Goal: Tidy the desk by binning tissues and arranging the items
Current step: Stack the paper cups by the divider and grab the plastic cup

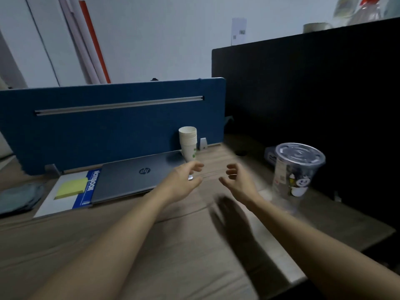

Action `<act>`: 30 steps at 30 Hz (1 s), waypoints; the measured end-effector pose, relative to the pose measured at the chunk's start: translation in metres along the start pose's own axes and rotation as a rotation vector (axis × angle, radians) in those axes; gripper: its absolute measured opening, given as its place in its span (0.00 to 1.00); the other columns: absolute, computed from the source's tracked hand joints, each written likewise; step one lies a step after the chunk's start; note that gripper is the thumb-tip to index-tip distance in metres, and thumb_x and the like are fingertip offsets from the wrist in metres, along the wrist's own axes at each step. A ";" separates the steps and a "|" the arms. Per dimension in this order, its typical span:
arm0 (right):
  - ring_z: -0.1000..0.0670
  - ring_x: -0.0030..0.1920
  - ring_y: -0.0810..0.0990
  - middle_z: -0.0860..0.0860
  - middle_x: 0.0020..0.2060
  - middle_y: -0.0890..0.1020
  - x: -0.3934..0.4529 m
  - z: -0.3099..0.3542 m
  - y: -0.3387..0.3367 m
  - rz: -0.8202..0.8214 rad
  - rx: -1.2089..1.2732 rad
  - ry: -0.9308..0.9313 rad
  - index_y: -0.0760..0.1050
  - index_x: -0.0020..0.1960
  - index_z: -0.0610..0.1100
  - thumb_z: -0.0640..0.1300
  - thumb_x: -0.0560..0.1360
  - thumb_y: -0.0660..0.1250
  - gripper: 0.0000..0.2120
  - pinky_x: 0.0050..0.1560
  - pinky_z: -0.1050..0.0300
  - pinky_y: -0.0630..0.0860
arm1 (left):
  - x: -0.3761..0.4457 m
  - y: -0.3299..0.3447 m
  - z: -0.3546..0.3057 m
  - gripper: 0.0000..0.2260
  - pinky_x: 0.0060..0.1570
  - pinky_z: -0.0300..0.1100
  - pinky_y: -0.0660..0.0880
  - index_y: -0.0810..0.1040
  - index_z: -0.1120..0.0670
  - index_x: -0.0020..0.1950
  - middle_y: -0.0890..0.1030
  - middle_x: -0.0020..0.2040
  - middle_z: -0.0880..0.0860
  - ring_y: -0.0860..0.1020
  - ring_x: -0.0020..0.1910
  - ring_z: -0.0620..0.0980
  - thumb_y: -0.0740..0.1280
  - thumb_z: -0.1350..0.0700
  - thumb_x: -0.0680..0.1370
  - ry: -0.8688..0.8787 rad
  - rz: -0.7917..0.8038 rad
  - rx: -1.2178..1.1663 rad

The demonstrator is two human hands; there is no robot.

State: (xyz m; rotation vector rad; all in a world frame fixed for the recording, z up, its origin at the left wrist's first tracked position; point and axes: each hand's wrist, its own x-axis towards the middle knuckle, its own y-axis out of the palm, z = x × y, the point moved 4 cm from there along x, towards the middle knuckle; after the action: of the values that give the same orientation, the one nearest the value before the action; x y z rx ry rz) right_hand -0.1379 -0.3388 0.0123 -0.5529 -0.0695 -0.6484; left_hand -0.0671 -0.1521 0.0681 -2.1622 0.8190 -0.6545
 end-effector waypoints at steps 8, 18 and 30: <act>0.56 0.52 0.77 0.52 0.54 0.78 -0.072 -0.020 -0.058 -0.011 0.055 -0.001 0.70 0.64 0.47 0.47 0.73 0.73 0.22 0.48 0.63 0.75 | -0.034 0.042 -0.051 0.18 0.58 0.42 0.71 0.71 0.46 0.68 0.78 0.62 0.45 0.75 0.61 0.45 0.68 0.53 0.79 0.048 0.007 -0.046; 0.51 0.46 0.80 0.53 0.41 0.82 -0.107 -0.068 -0.133 -0.257 -0.046 0.111 0.77 0.49 0.46 0.49 0.70 0.73 0.11 0.45 0.56 0.72 | -0.046 0.096 -0.077 0.19 0.59 0.43 0.71 0.71 0.49 0.69 0.78 0.62 0.47 0.75 0.62 0.47 0.68 0.53 0.79 0.043 0.032 -0.141; 0.54 0.60 0.75 0.55 0.59 0.76 -0.071 -0.094 -0.147 -0.201 0.112 0.054 0.66 0.69 0.52 0.42 0.65 0.80 0.37 0.56 0.61 0.71 | -0.005 0.117 -0.080 0.21 0.56 0.40 0.70 0.69 0.45 0.70 0.76 0.65 0.46 0.74 0.63 0.45 0.68 0.50 0.78 0.021 0.052 -0.172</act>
State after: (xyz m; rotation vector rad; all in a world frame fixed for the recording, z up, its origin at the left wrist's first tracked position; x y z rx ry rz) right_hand -0.2914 -0.4443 -0.0160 -0.4229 -0.1108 -0.8500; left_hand -0.1639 -0.2470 0.0263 -2.2826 0.9708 -0.5998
